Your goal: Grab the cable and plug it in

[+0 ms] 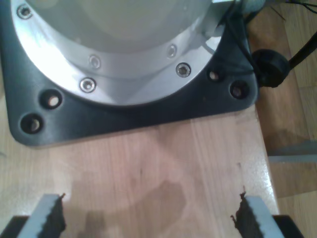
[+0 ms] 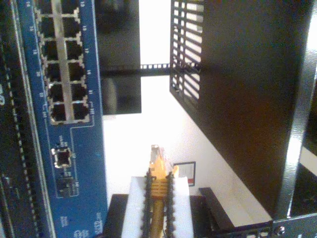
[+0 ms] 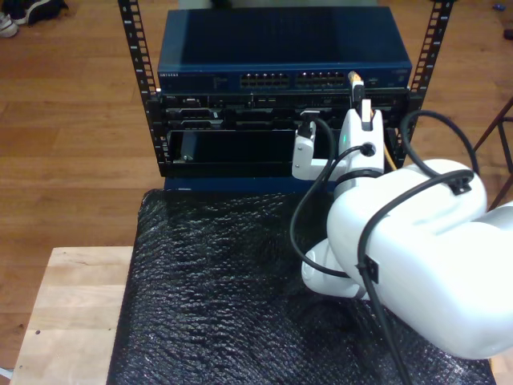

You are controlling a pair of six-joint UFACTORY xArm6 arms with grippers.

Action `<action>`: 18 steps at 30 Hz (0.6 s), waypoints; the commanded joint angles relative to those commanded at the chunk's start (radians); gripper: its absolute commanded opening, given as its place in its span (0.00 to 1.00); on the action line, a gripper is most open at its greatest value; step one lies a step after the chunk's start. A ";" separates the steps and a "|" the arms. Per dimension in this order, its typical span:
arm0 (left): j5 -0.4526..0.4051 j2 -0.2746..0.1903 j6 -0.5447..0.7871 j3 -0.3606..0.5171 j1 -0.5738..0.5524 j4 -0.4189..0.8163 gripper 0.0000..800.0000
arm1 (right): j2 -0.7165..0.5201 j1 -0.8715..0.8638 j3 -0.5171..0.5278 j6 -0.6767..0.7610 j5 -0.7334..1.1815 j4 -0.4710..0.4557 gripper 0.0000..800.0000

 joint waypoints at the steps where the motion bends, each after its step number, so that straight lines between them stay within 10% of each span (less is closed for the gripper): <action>1: 0.000 0.000 0.000 0.000 0.000 0.000 1.00 | 0.008 0.000 -0.008 -0.002 0.000 0.005 0.00; 18: 0.000 0.000 0.000 0.000 0.000 0.000 1.00 | 0.077 0.000 -0.095 -0.028 0.029 0.011 0.00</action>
